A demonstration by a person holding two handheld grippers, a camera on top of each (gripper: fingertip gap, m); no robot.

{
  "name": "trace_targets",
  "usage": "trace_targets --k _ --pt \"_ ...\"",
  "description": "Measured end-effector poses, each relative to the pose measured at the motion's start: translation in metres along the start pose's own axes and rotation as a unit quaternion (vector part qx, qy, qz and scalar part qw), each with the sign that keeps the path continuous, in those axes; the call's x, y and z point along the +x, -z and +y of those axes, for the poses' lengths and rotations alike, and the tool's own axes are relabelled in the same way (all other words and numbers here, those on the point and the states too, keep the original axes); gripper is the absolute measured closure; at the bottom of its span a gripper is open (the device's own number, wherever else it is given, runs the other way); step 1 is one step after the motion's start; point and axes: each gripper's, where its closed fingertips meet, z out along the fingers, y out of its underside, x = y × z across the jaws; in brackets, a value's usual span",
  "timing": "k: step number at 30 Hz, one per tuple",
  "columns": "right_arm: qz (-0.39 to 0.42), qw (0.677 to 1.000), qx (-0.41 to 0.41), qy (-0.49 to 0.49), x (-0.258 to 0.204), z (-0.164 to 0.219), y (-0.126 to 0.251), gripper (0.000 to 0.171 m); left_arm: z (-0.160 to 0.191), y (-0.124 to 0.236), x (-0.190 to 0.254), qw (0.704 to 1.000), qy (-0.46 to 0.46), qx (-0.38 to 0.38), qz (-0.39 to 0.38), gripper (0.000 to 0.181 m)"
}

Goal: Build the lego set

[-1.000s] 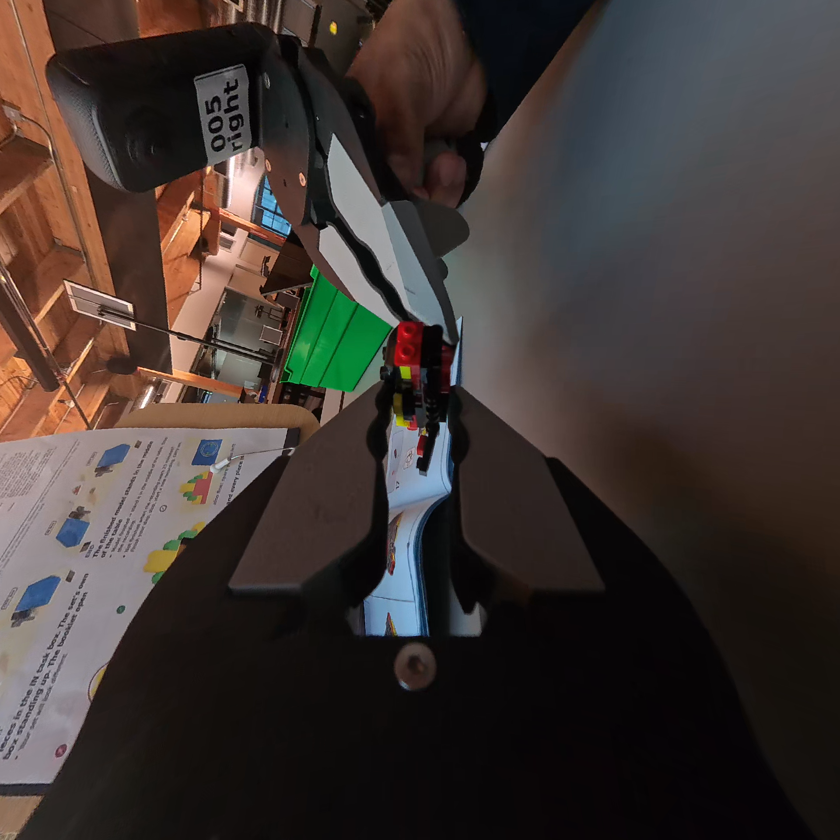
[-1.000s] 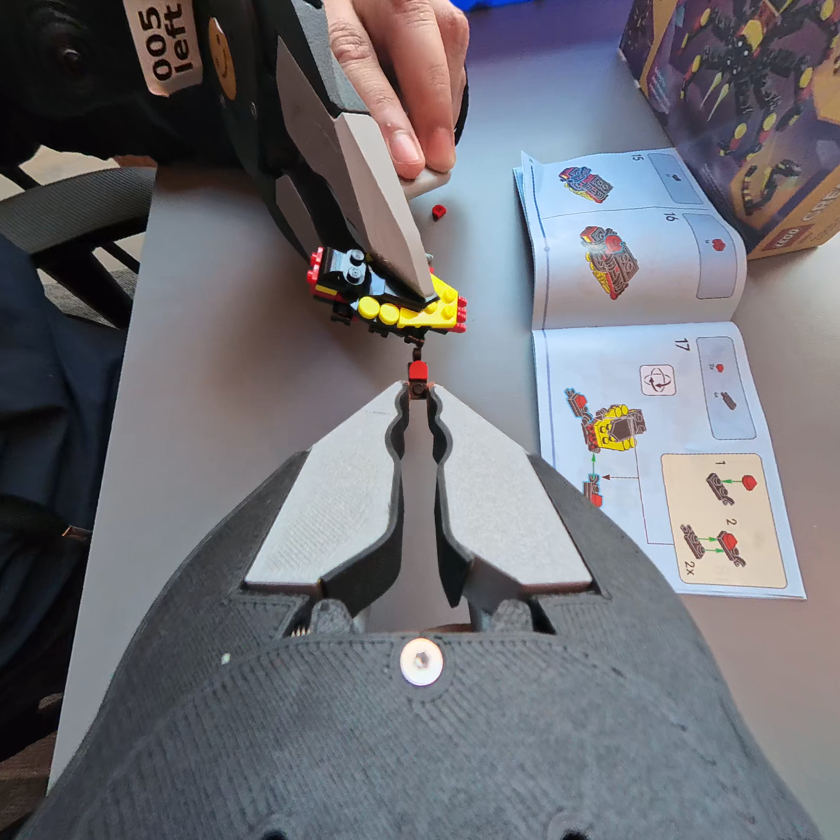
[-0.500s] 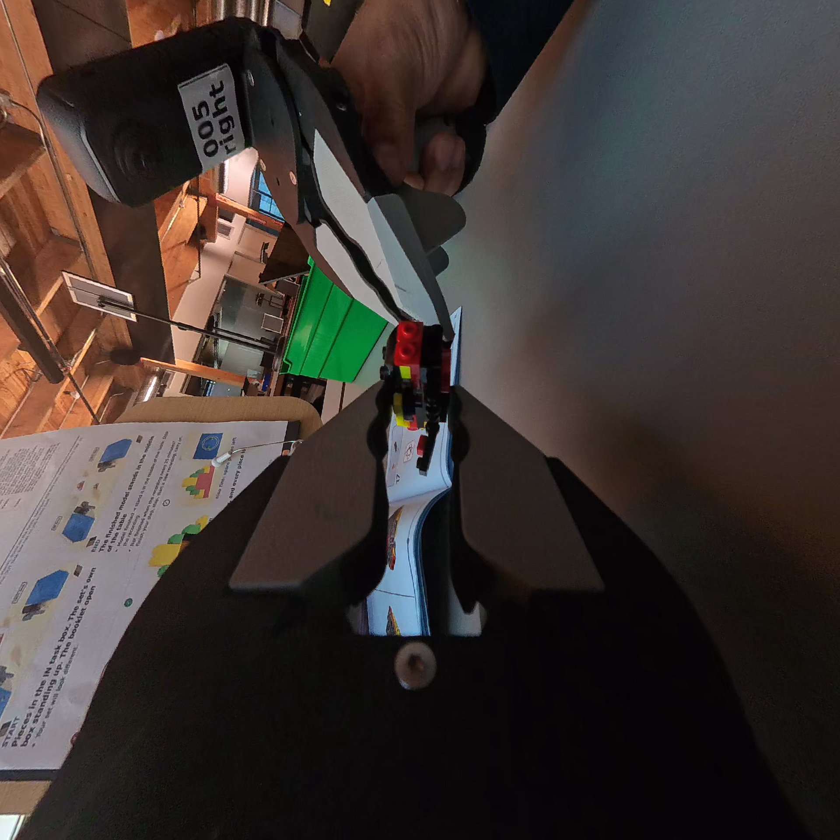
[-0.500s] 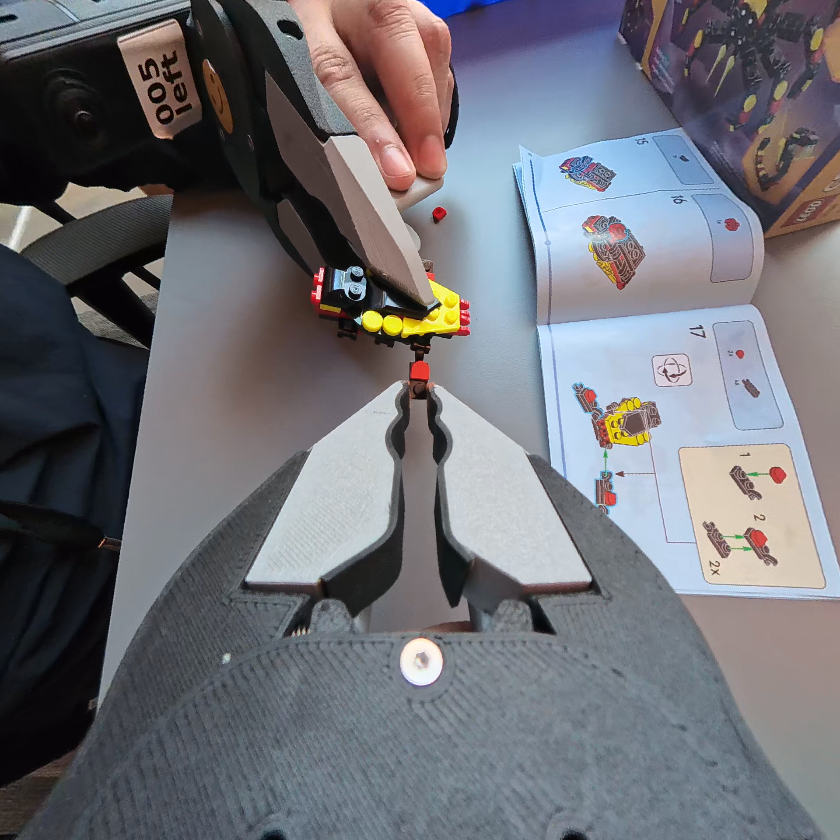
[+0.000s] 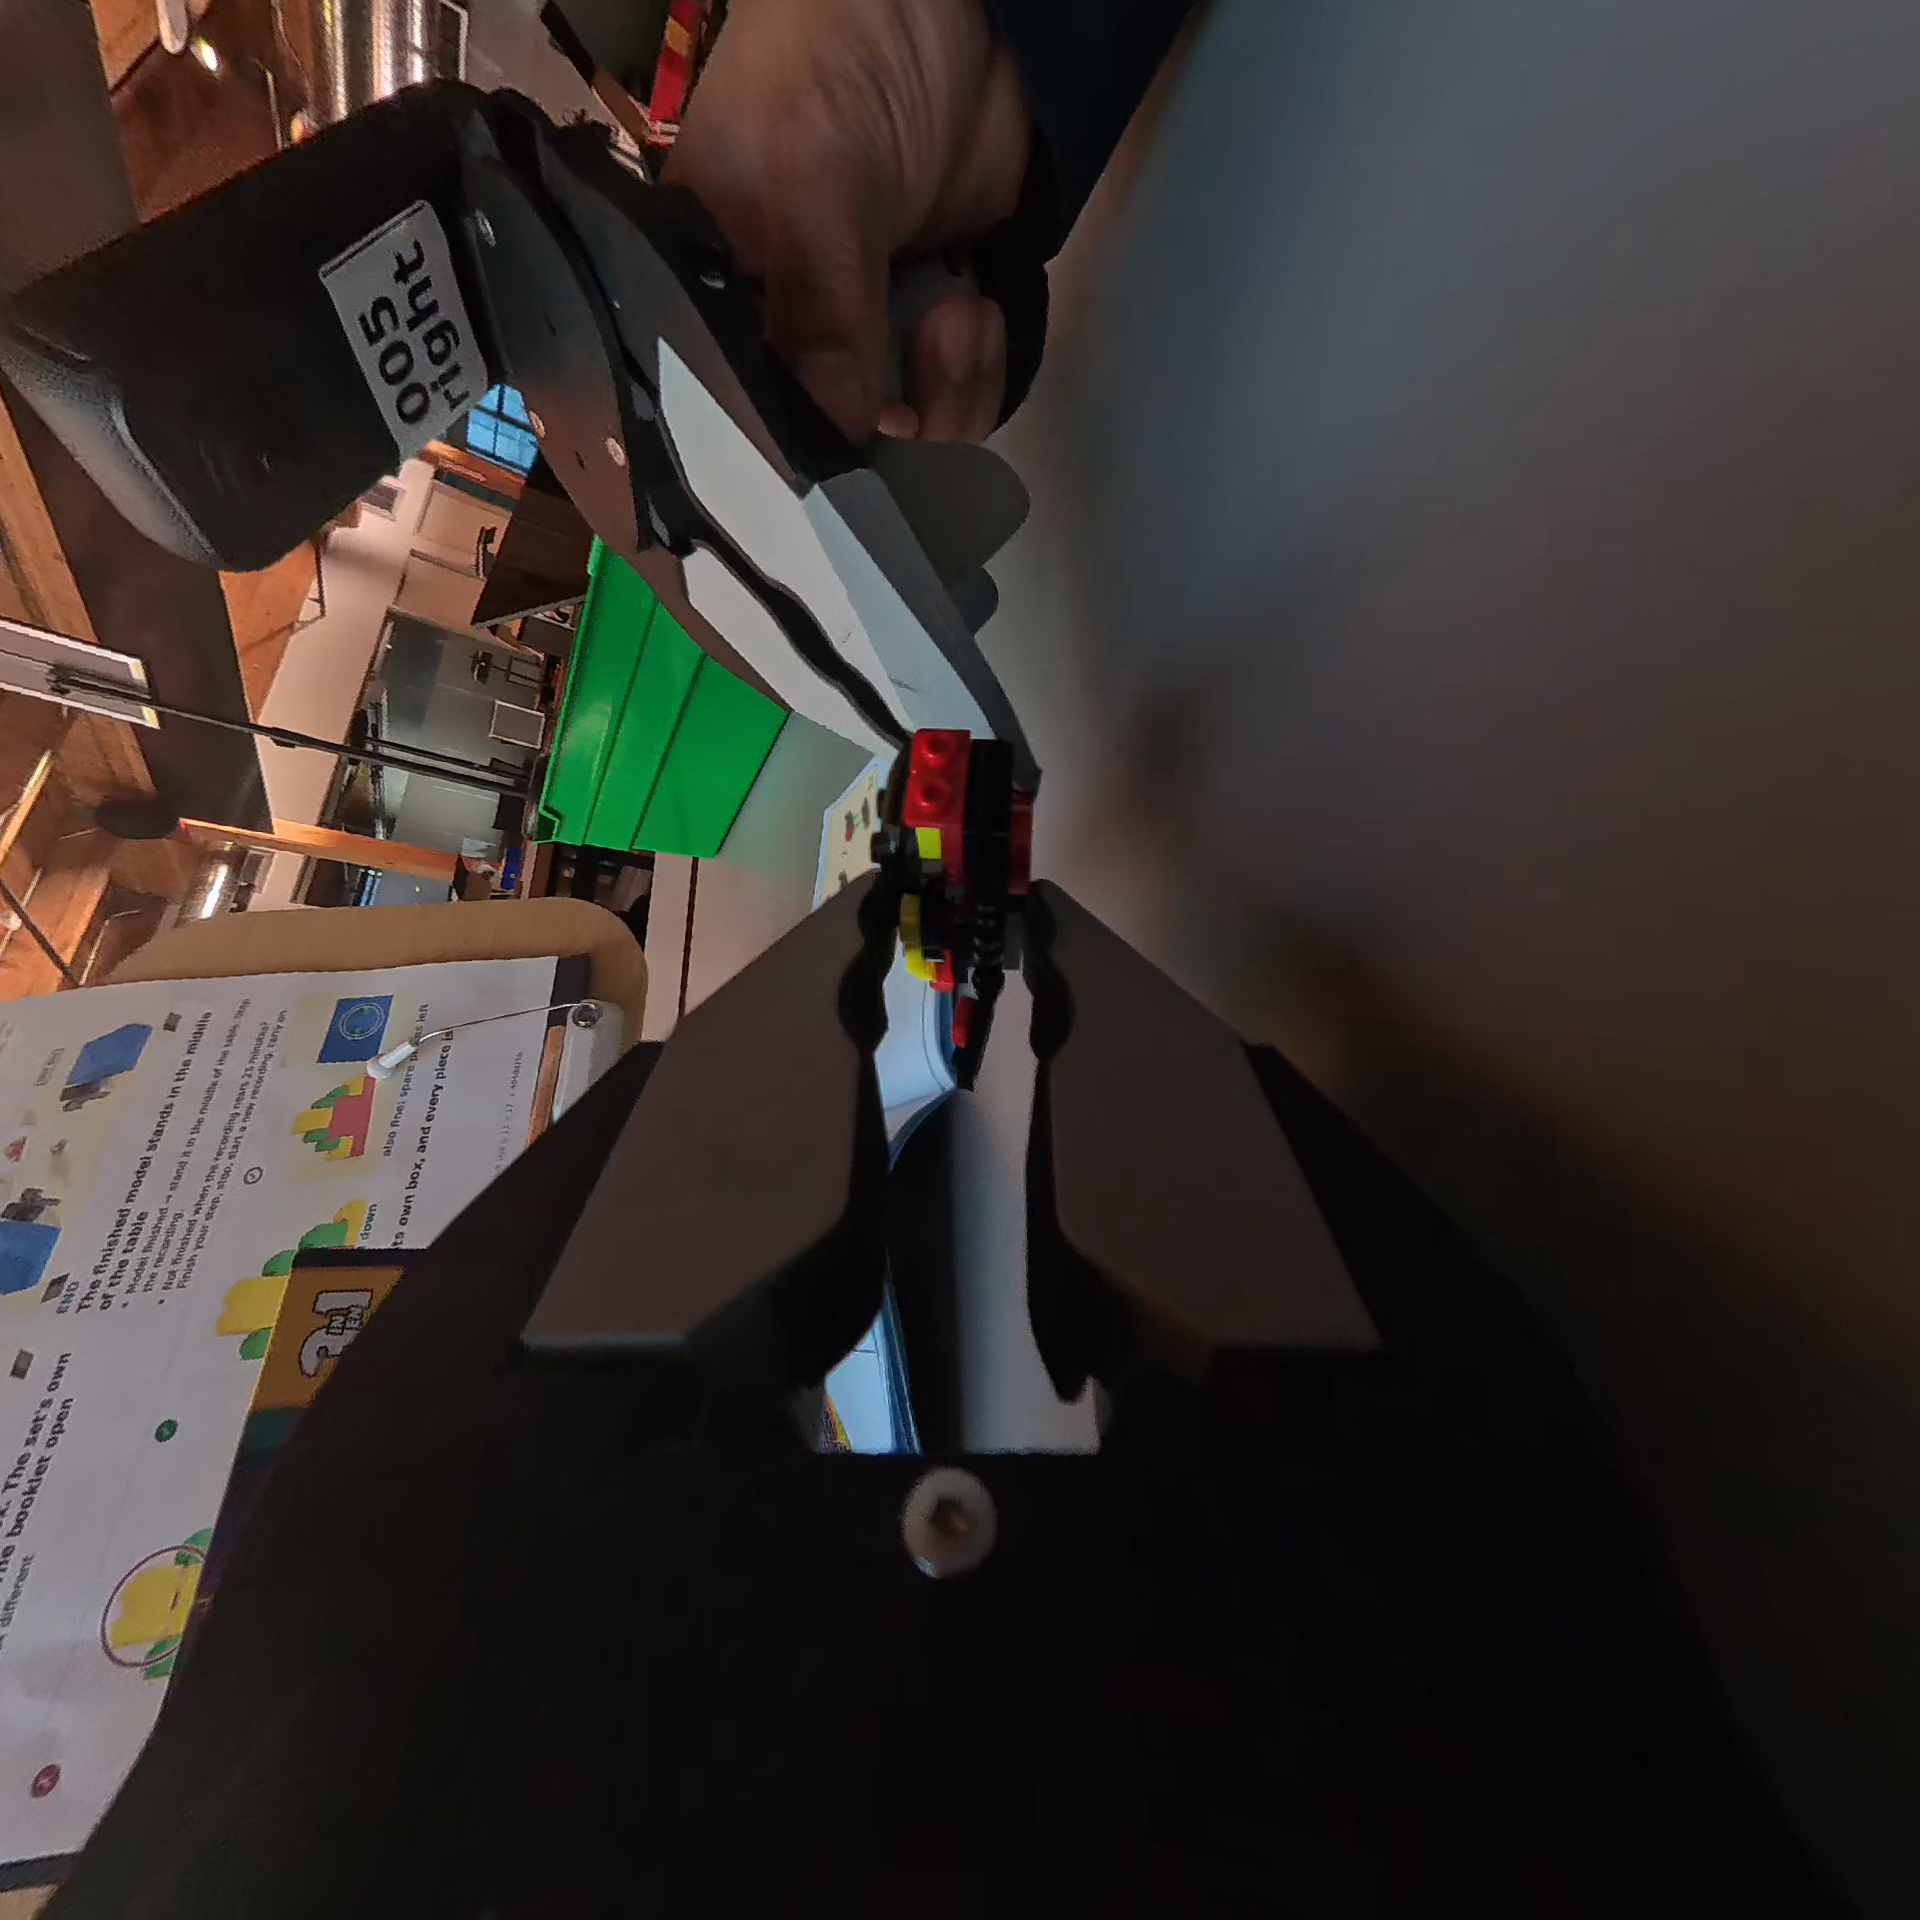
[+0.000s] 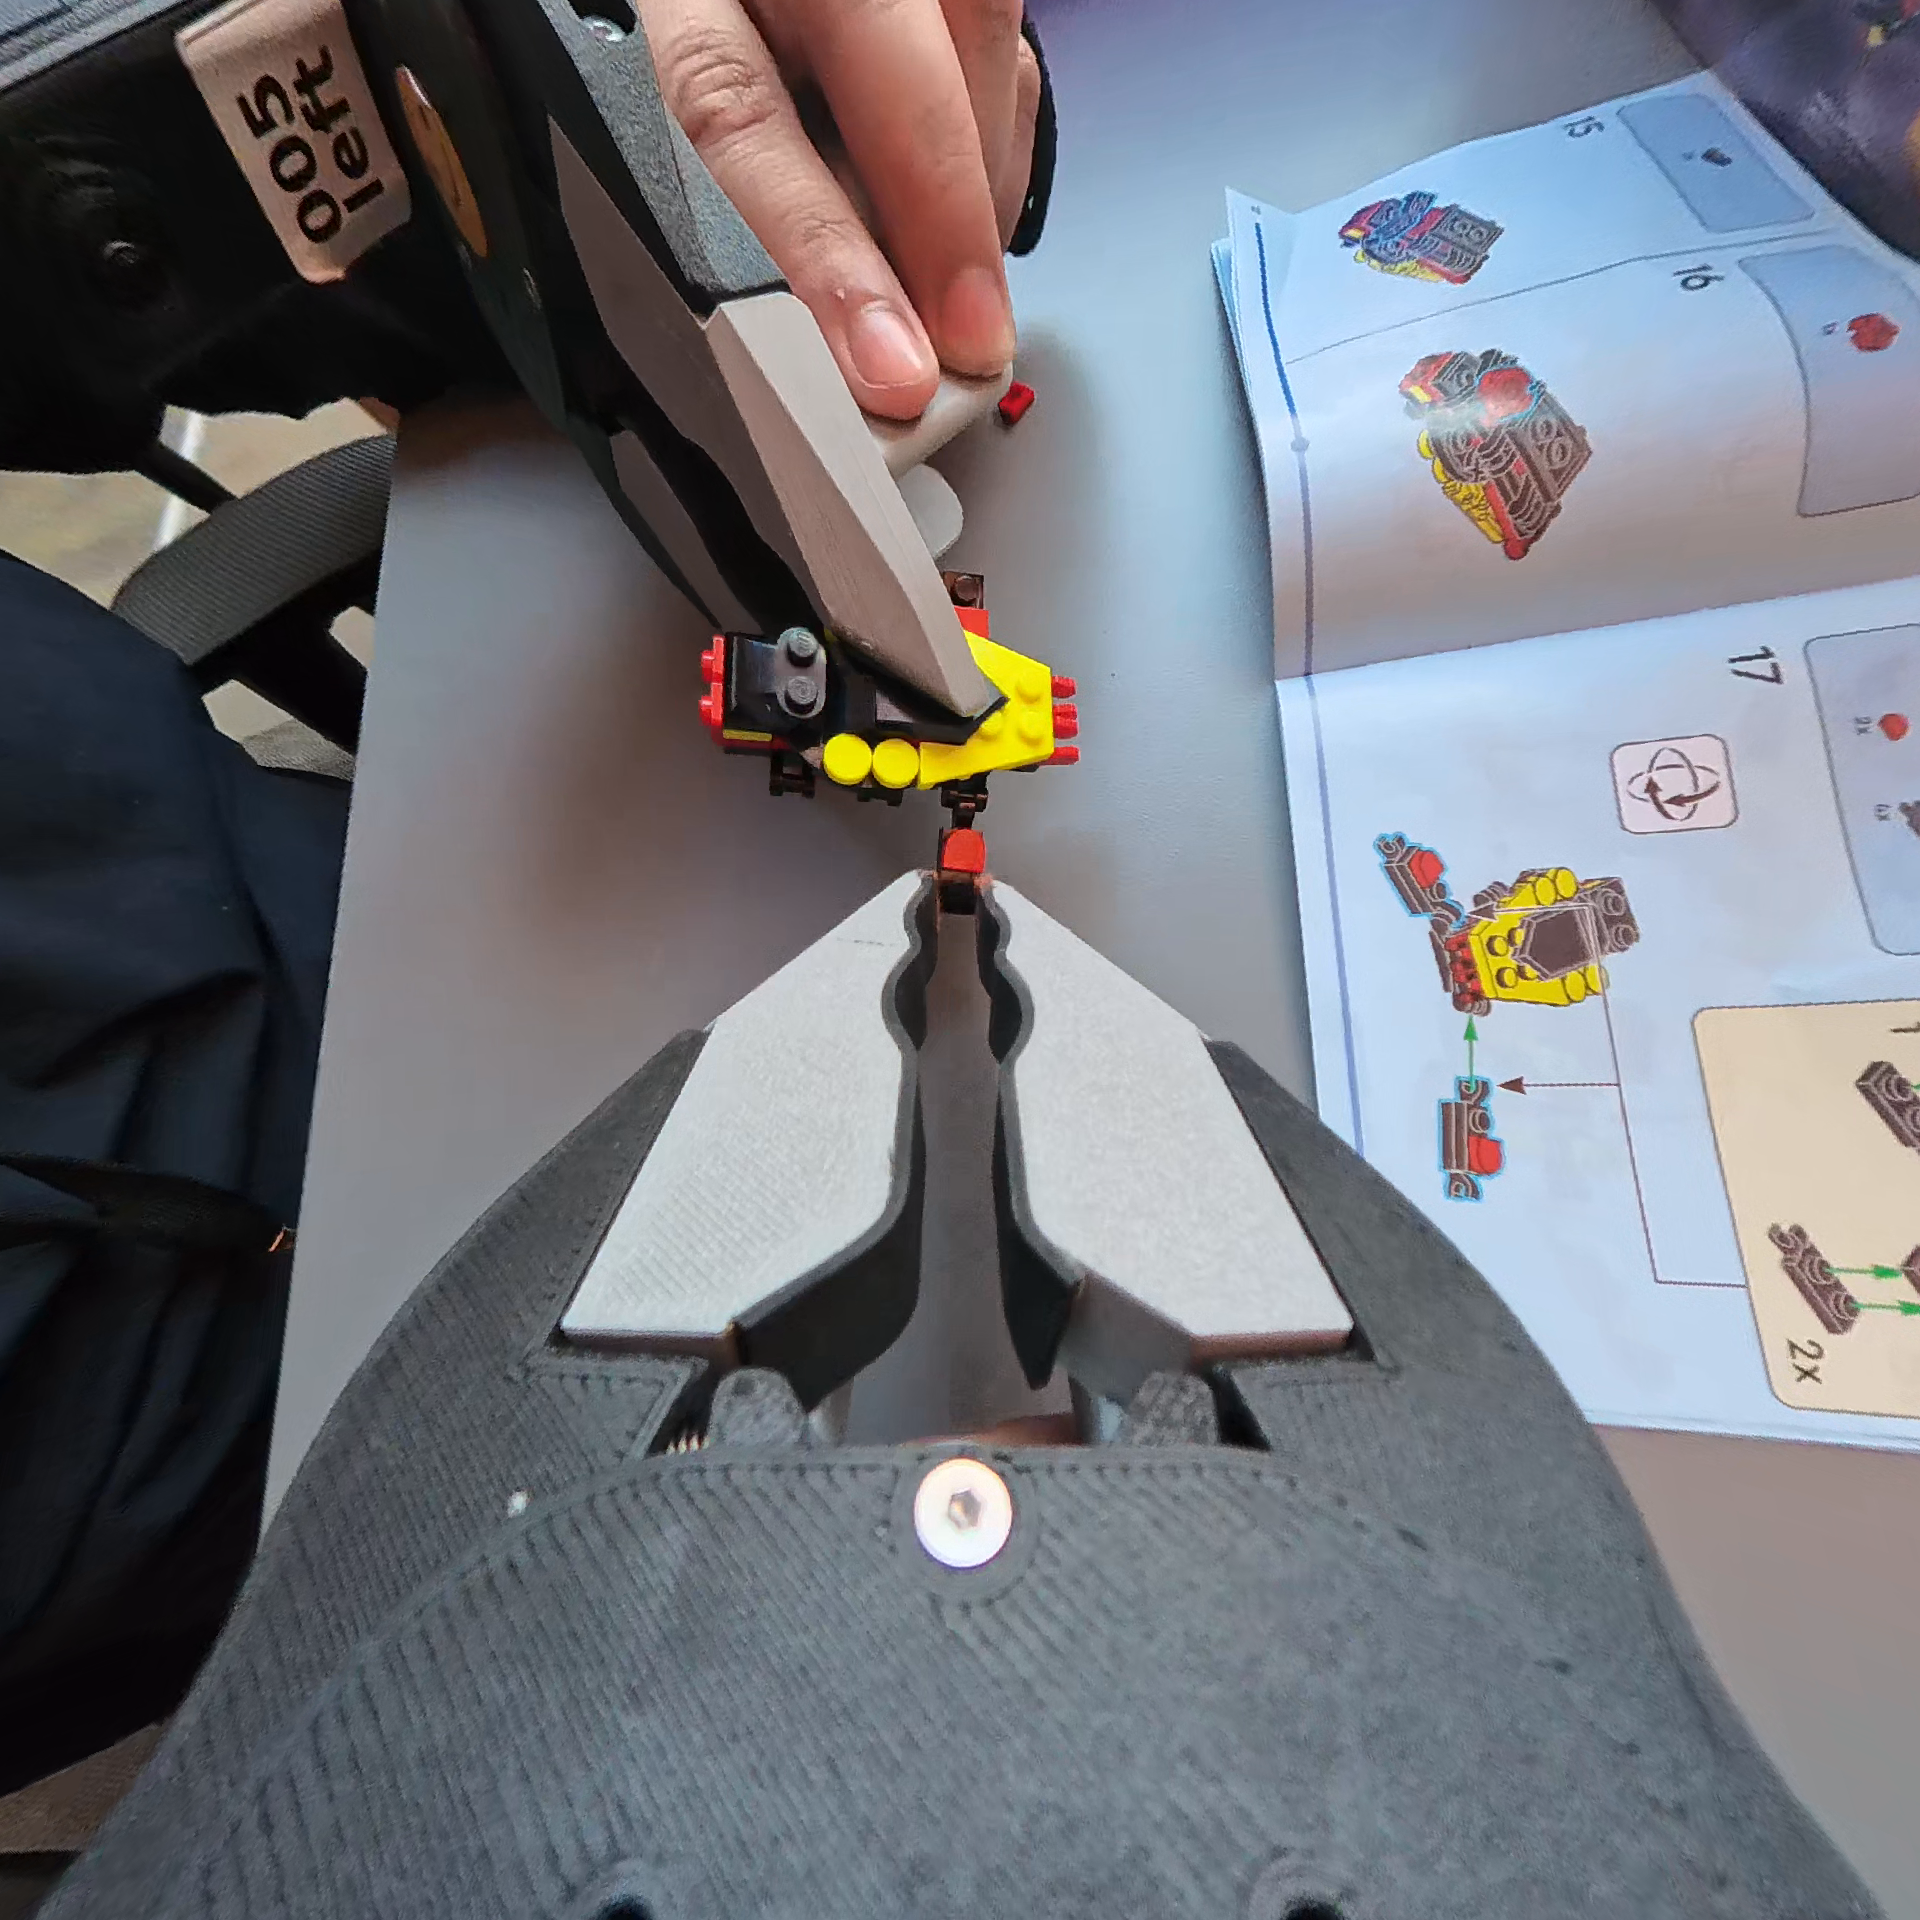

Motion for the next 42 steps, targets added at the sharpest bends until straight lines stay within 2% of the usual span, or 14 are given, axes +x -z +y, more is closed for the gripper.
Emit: trace_targets --k 10,28,42 --pt "-0.012 1.0 -0.012 -0.009 0.002 0.009 -0.014 0.169 0.007 -0.002 0.019 0.998 0.023 0.003 0.059 0.159" --pt "-0.021 1.0 -0.012 -0.014 0.003 0.009 -0.014 0.169 0.008 -0.003 0.017 0.995 0.05 0.023 0.081 0.159" --pt "-0.048 0.998 -0.029 0.027 0.003 0.008 -0.015 0.169 0.007 -0.003 0.017 0.994 0.048 0.039 0.093 0.159"
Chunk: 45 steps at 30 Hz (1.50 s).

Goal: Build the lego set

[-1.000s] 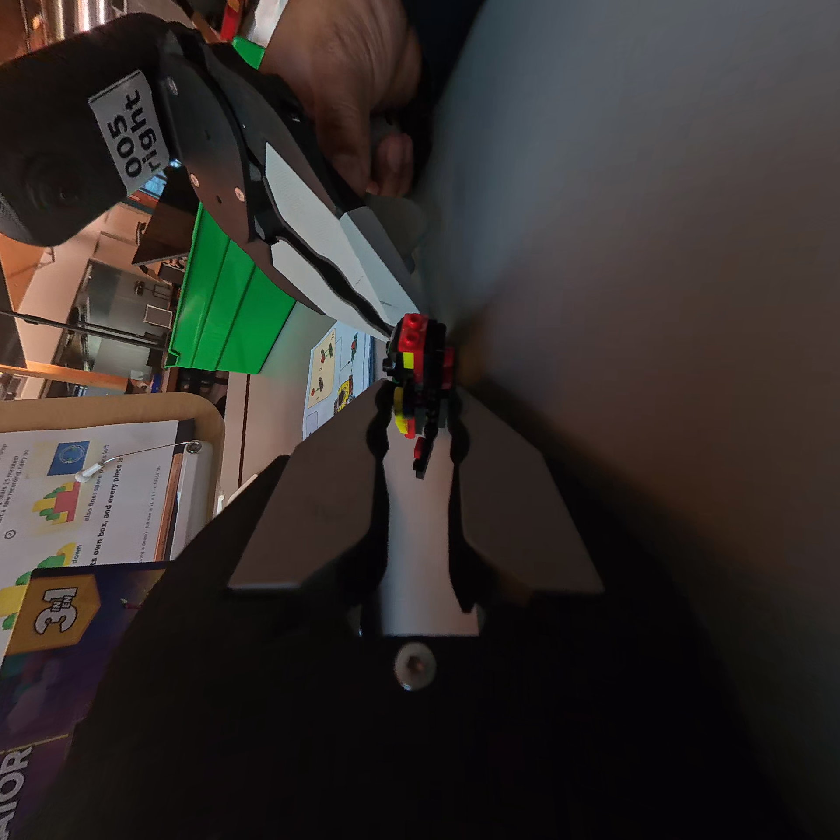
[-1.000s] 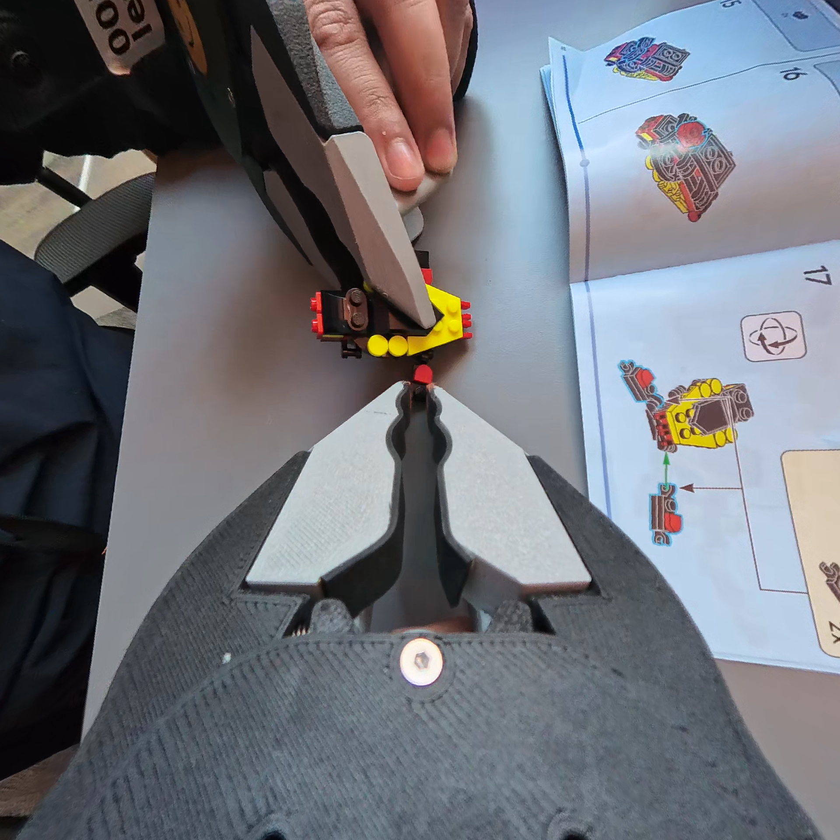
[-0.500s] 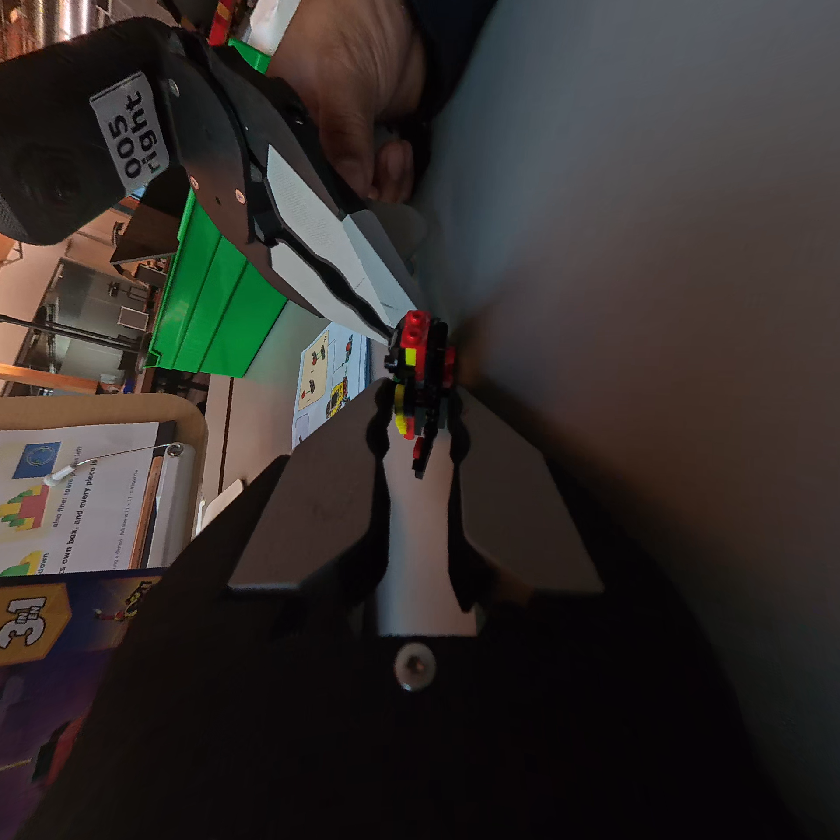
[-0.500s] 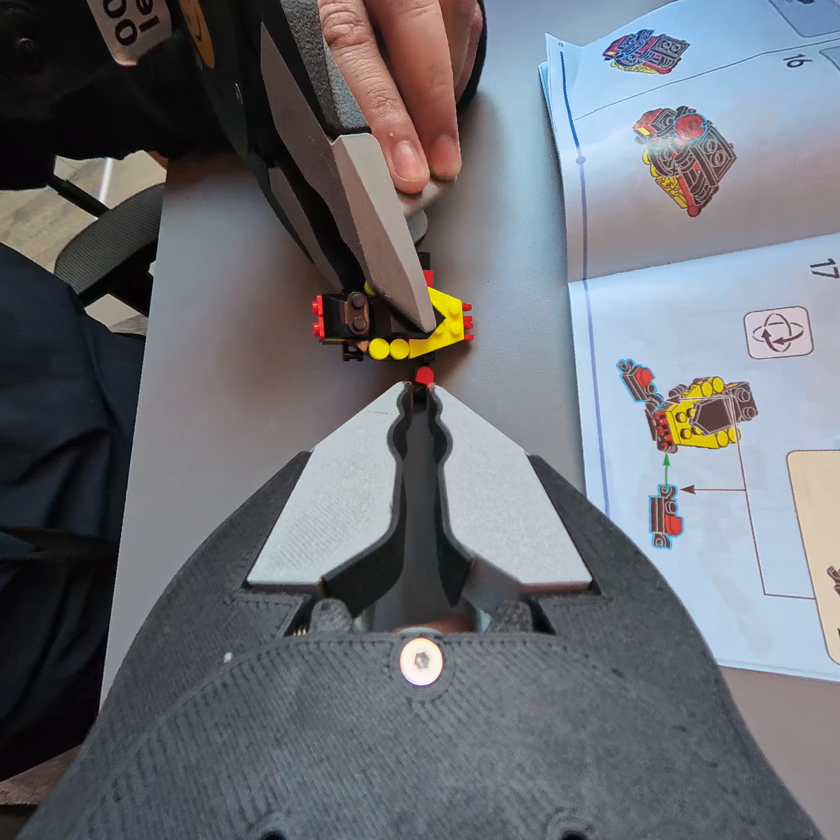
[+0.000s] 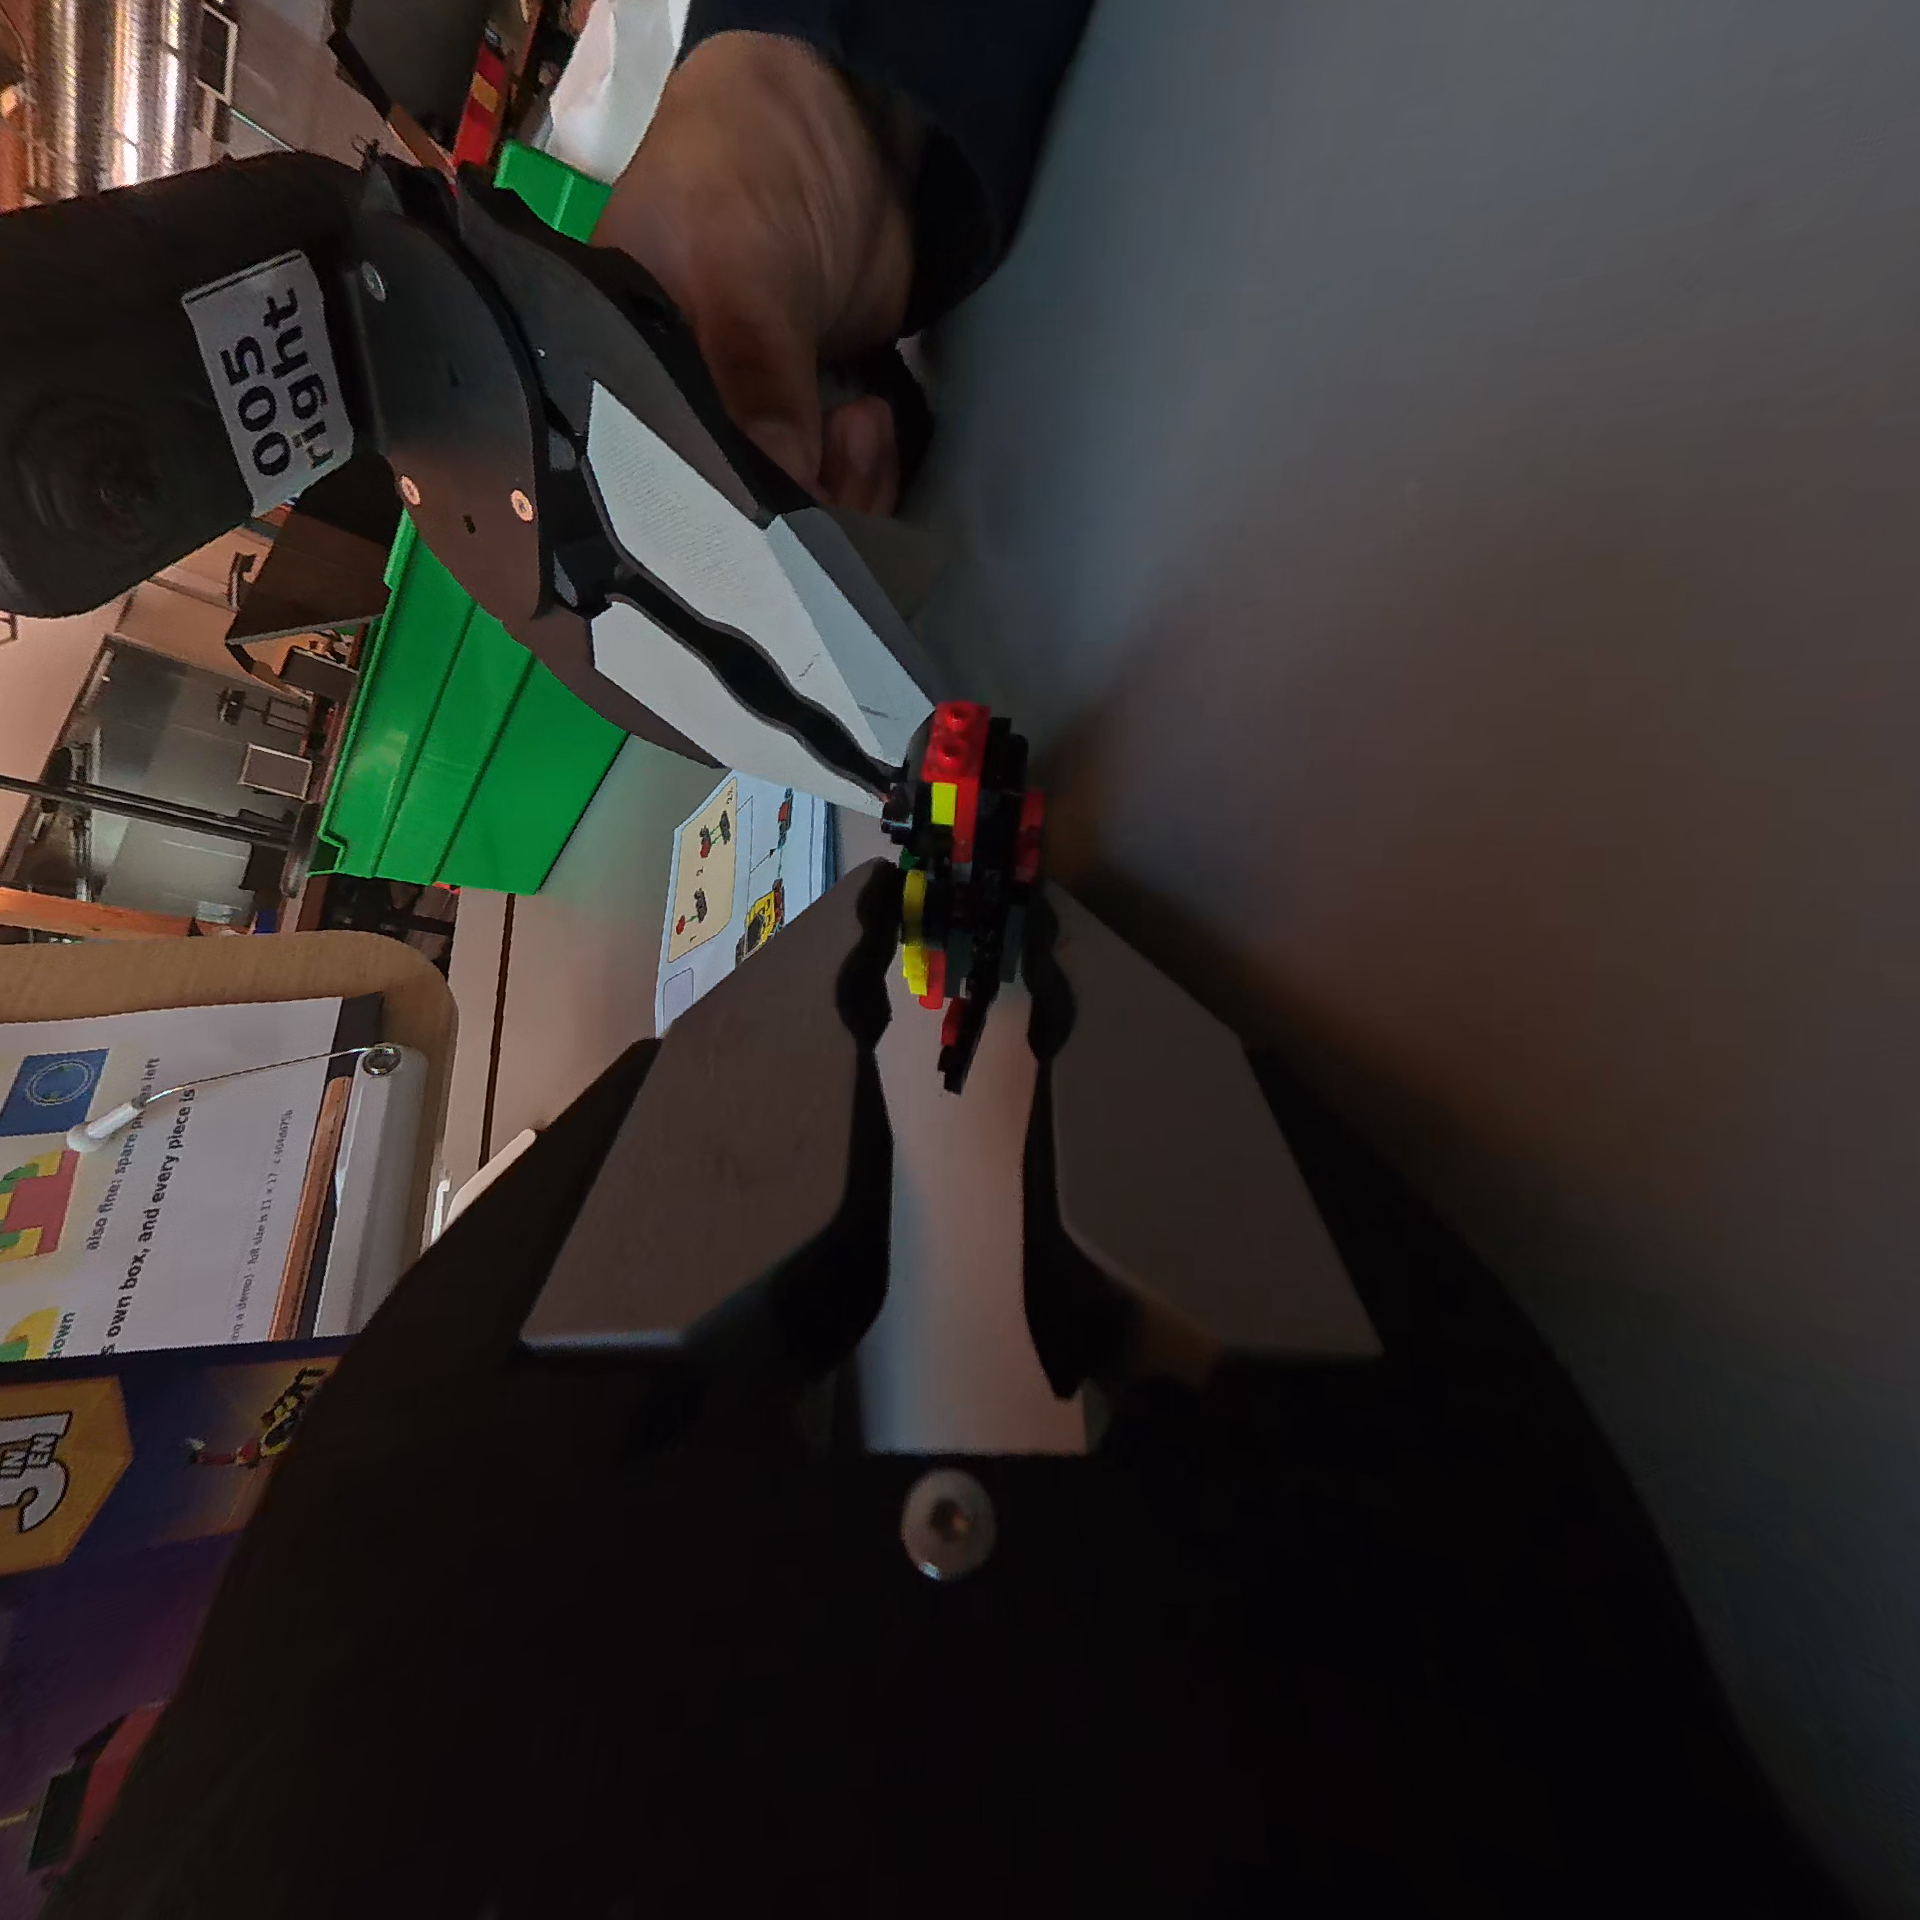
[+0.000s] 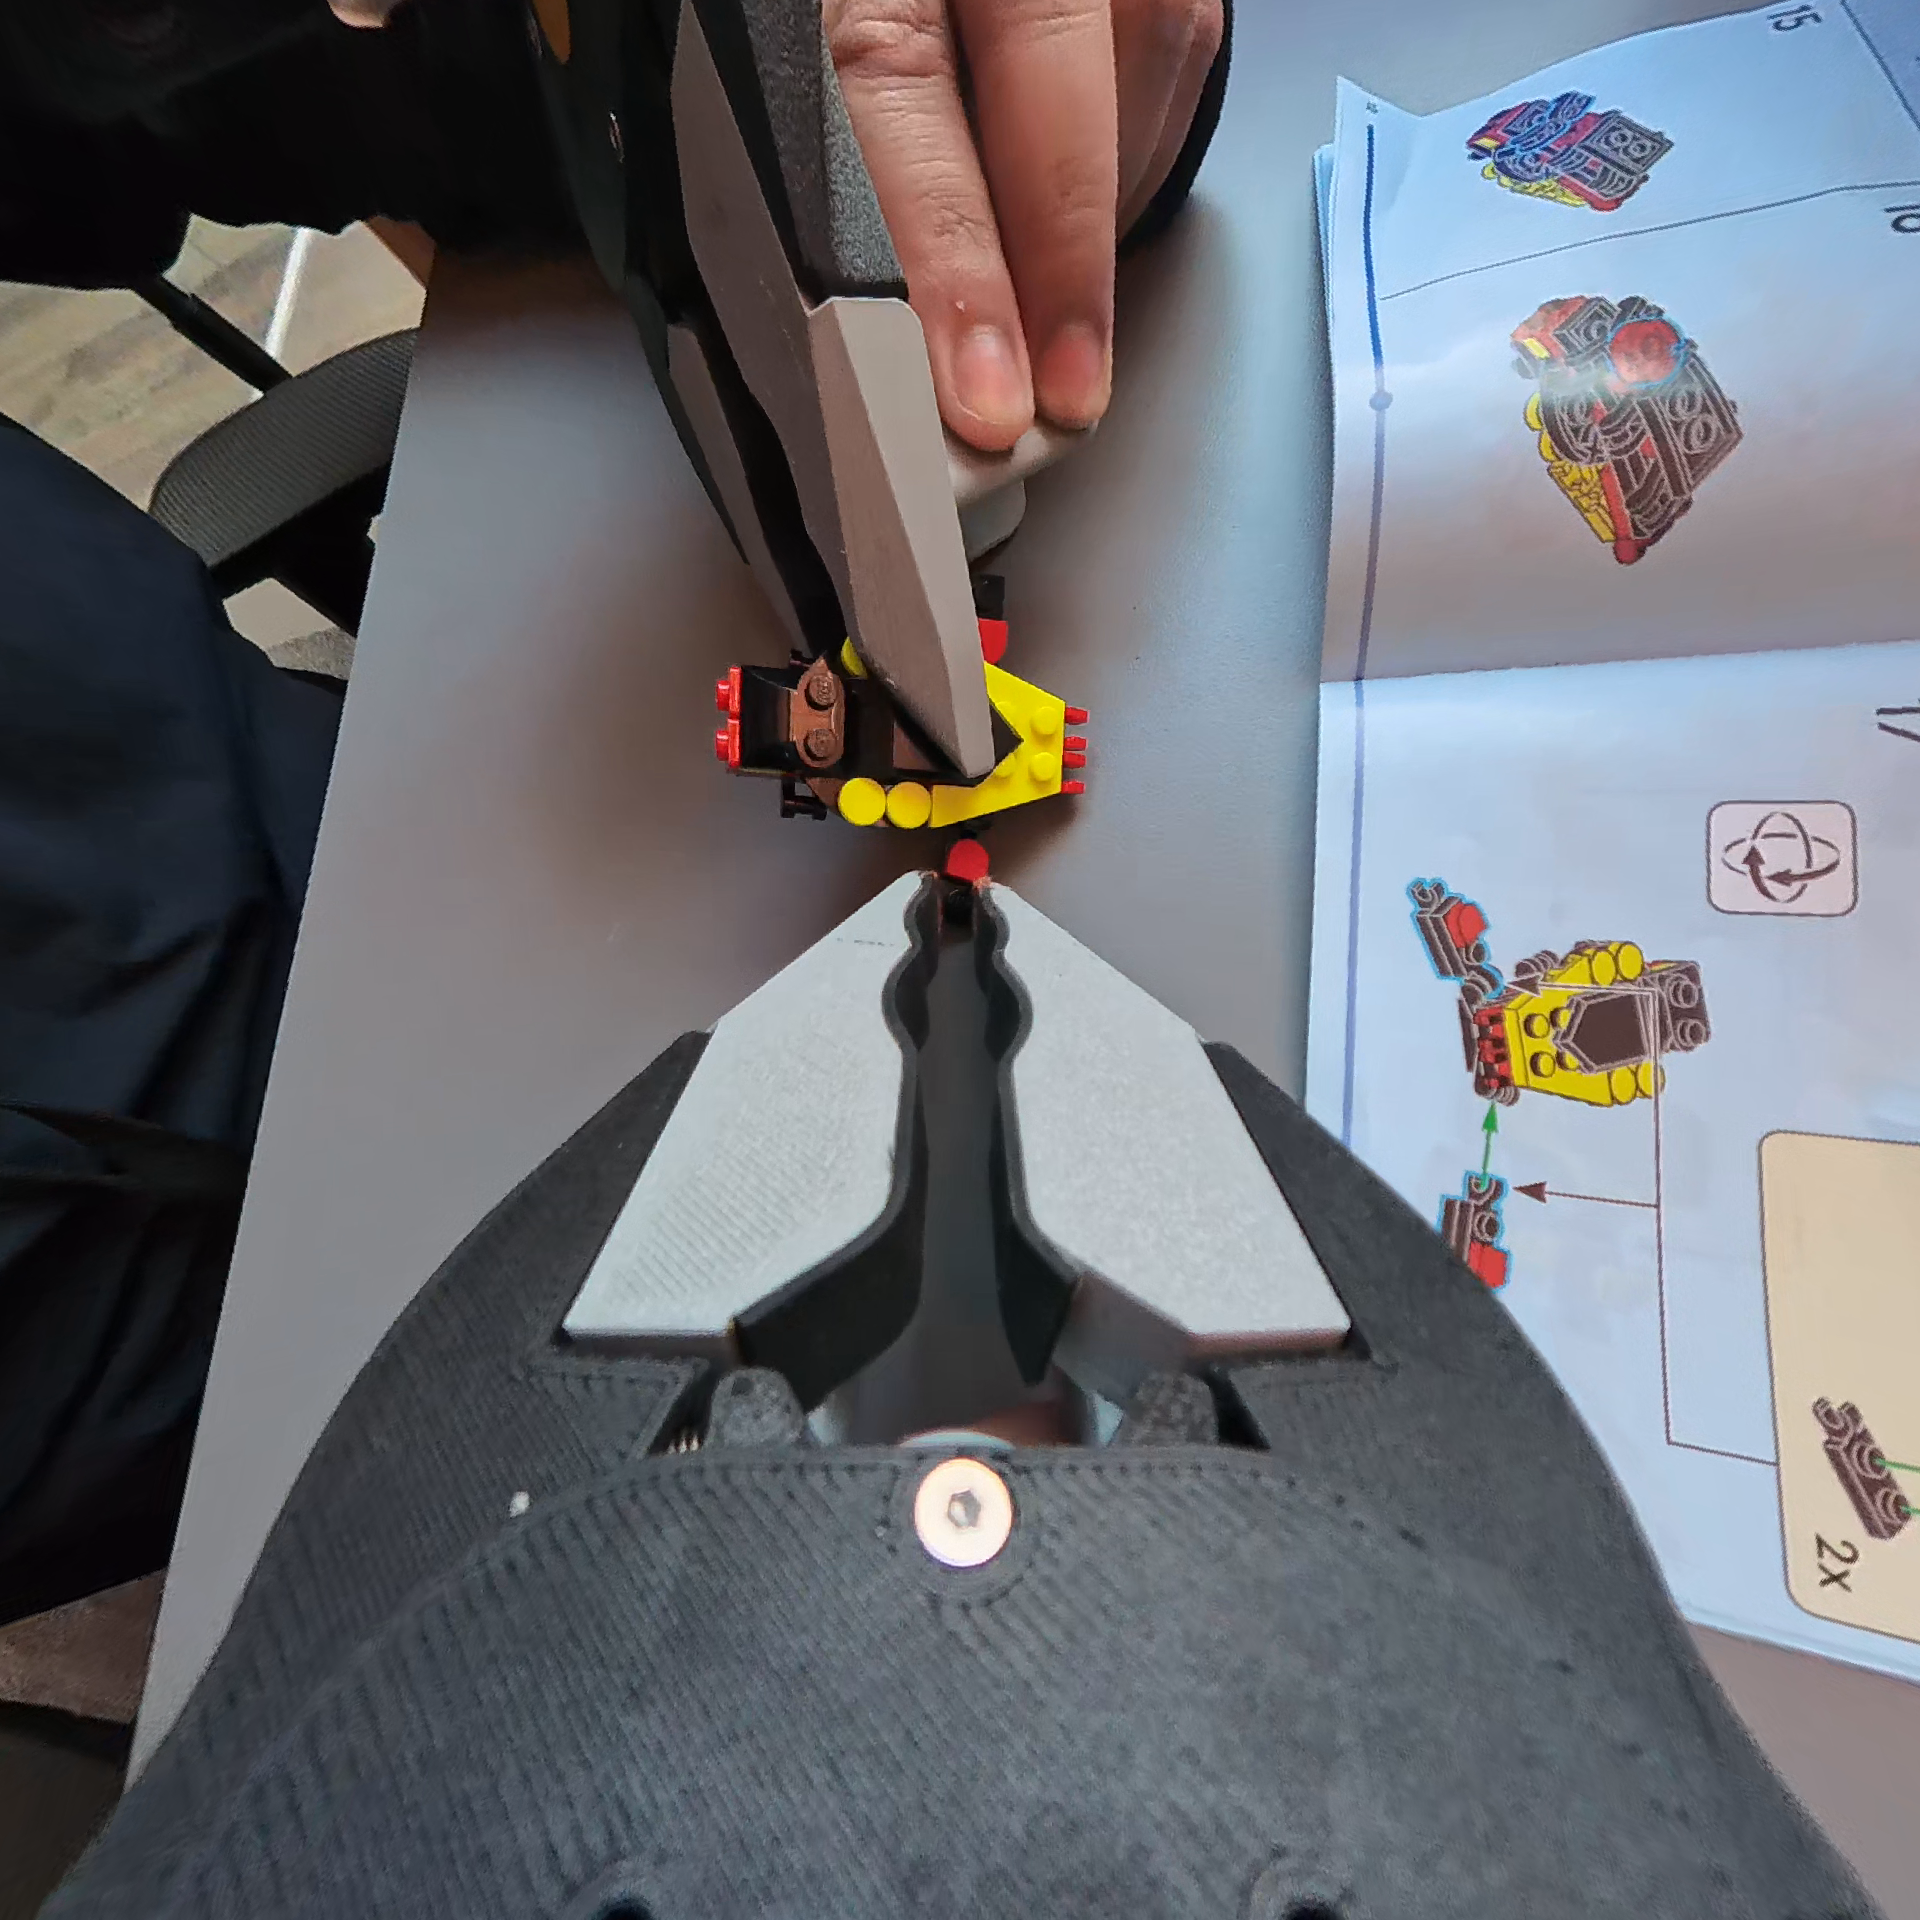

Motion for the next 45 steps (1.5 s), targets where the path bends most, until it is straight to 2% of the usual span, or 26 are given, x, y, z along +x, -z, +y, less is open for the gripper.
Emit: trace_targets --k 8,15,20,21,22,23,26,29,31,34,38,41,45 --pt "0.001 0.999 -0.01 0.044 0.002 -0.001 -0.001 0.169 0.0 0.0 0.0 1.0 0.0 0.001 0.001 0.158" --pt "-0.001 0.999 -0.005 0.043 0.004 -0.003 -0.001 0.169 0.001 0.0 -0.002 1.0 -0.001 -0.003 -0.006 0.159" --pt "0.008 0.997 0.047 0.066 0.0 -0.014 0.009 0.167 -0.006 0.008 -0.014 0.999 0.014 0.018 -0.049 0.159" --pt "0.008 0.995 0.072 0.063 -0.001 -0.019 0.014 0.16 -0.01 0.011 -0.02 0.997 0.024 0.031 -0.065 0.159" --pt "0.008 0.994 0.094 0.053 -0.002 -0.023 0.019 0.145 -0.018 0.016 -0.027 0.994 0.039 0.053 -0.082 0.159" --pt "-0.003 0.993 0.11 0.042 -0.005 -0.026 0.025 0.137 -0.026 0.022 -0.038 0.989 0.067 0.079 -0.102 0.159" --pt "-0.031 0.98 0.194 0.019 -0.015 -0.048 0.05 0.125 -0.044 0.047 -0.076 0.95 0.209 0.177 -0.152 0.16" --pt "-0.027 0.962 0.273 -0.007 -0.014 -0.07 0.075 0.121 -0.032 0.064 -0.11 0.883 0.36 0.224 -0.203 0.159" --pt "-0.004 0.955 0.295 -0.018 -0.009 -0.075 0.08 0.118 -0.028 0.072 -0.122 0.833 0.445 0.25 -0.212 0.159" --pt "0.048 0.948 0.313 -0.031 0.002 -0.081 0.078 0.118 -0.029 0.072 -0.126 0.757 0.558 0.289 -0.177 0.159" --pt "0.047 0.943 0.328 -0.019 -0.003 -0.095 0.075 0.119 -0.021 0.064 -0.118 0.664 0.663 0.325 -0.118 0.16" --pt "0.06 0.947 0.316 -0.012 0.001 -0.096 0.067 0.12 -0.014 0.061 -0.116 0.632 0.692 0.334 -0.104 0.159" --pt "0.059 0.947 0.314 -0.022 0.005 -0.1 0.058 0.116 -0.013 0.06 -0.116 0.616 0.703 0.343 -0.095 0.16"
